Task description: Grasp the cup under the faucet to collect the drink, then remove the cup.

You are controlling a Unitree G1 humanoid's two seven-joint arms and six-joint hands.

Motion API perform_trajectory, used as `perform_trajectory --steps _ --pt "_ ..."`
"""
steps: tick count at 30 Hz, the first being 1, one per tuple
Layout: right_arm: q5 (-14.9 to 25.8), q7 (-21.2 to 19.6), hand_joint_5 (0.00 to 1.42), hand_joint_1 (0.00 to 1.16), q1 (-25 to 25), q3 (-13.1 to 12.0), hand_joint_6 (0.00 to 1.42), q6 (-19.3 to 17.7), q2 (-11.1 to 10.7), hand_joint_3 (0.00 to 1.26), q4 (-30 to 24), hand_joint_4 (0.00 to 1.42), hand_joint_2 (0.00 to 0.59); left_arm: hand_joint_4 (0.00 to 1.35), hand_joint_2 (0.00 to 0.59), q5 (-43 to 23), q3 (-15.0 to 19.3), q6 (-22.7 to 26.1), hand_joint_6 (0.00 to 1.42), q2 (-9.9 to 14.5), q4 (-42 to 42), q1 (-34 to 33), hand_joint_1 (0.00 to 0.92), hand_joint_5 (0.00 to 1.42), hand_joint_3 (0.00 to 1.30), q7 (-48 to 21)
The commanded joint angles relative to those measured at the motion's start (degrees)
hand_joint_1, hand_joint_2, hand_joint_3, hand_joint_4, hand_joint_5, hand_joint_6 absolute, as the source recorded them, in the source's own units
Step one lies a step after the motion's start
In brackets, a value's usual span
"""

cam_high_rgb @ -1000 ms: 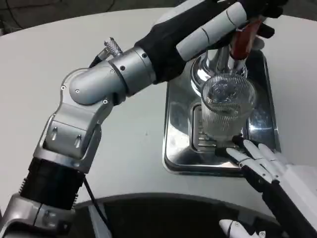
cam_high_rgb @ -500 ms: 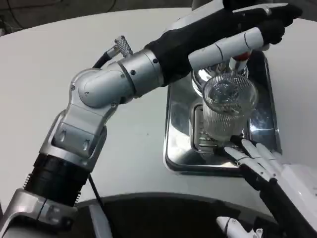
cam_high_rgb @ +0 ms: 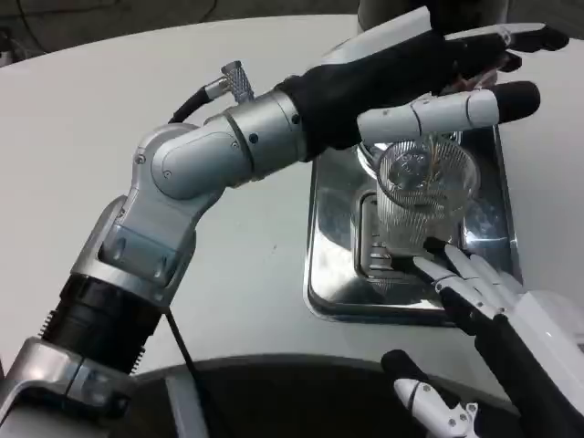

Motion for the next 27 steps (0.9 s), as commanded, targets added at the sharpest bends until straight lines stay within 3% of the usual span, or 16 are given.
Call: perform_trajectory --steps 1,11,16,20,27 --pt "-1.0 0.4 0.00 0.30 -0.9 1.5 0.00 2.0 1.0 0.14 0.9 0.00 0.415 0.00 0.093 3.4 -2.8 -0.1 0.08 0.6 1.8 1.9 0.000 0.07 0.11 -2.0" --pt "-0.5 -0.1 0.00 0.30 -2.9 3.0 0.00 6.7 3.5 0.13 1.7 0.00 0.415 0.00 0.092 4.3 -3.2 -1.2 0.08 0.6 2.1 1.7 0.000 0.06 0.11 -2.3" --pt "0.6 -1.5 0.00 0.35 -3.3 2.9 0.00 8.2 5.0 0.07 2.3 0.00 0.372 0.00 0.092 4.4 -3.3 -1.3 0.08 0.5 2.2 1.7 0.000 0.06 0.11 -2.3" --pt "4.1 -5.1 0.05 0.44 -2.5 1.6 0.00 7.8 7.0 0.02 3.4 0.00 0.333 0.00 0.092 4.4 -3.2 -1.2 0.08 0.5 1.8 1.9 0.000 0.06 0.11 -2.1" --pt "8.6 -10.8 0.09 0.50 -1.5 0.5 0.00 6.5 8.6 0.00 5.4 0.03 0.302 0.00 0.093 4.4 -3.0 -1.4 0.08 0.5 1.5 2.0 0.000 0.06 0.11 -1.9"
